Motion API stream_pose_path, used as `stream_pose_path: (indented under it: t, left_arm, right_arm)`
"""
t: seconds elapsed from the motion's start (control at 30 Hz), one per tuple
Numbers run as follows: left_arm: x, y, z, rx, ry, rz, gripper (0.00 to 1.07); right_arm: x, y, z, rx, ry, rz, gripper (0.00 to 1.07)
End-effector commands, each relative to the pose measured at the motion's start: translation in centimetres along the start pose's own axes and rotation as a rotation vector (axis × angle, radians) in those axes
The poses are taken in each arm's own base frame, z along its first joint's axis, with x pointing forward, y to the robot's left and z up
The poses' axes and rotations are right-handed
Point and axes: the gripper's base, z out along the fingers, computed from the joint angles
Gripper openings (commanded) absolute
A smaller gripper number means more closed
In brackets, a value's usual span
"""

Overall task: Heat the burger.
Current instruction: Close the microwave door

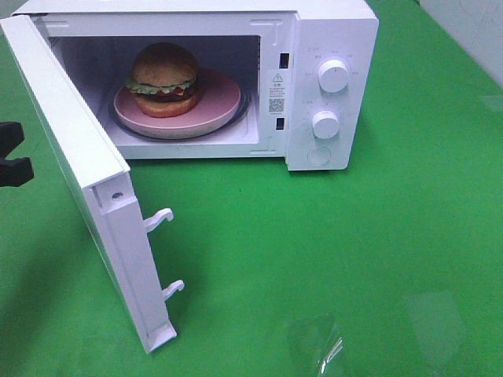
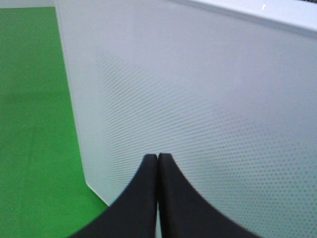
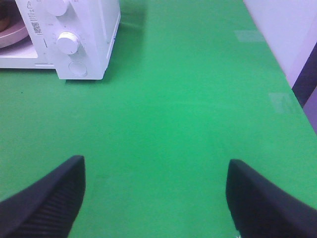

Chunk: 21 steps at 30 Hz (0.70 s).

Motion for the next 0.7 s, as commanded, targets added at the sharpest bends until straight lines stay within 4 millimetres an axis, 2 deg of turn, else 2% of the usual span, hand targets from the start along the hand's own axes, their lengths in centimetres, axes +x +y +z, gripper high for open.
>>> stream_pose_path:
  t: [0.03, 0.27, 0.43, 0.7]
  left_arm:
    - [-0.3, -0.6, 0.9, 0.032, -0.037, -0.003, 0.0]
    - [-0.1, -1.0, 2.4, 0.06, -0.03, 0.001, 0.0]
    - [0.1, -1.0, 2.8, 0.074, -0.038, 0.0, 0.0]
    - [0.3, -2.5, 3.5, 0.132, -0.027, 0.017, 0.0]
  right_arm:
    - [0.2, 0.0, -0.3, -0.004, -0.032, -0.006, 0.75]
    - [0.2, 0.0, -0.3, -0.004, -0.032, -0.006, 0.75]
    - [0.2, 0.0, -0.3, -0.004, -0.032, -0.006, 0.75]
    - [0.2, 0.0, -0.3, -0.004, -0.032, -0.006, 0.75]
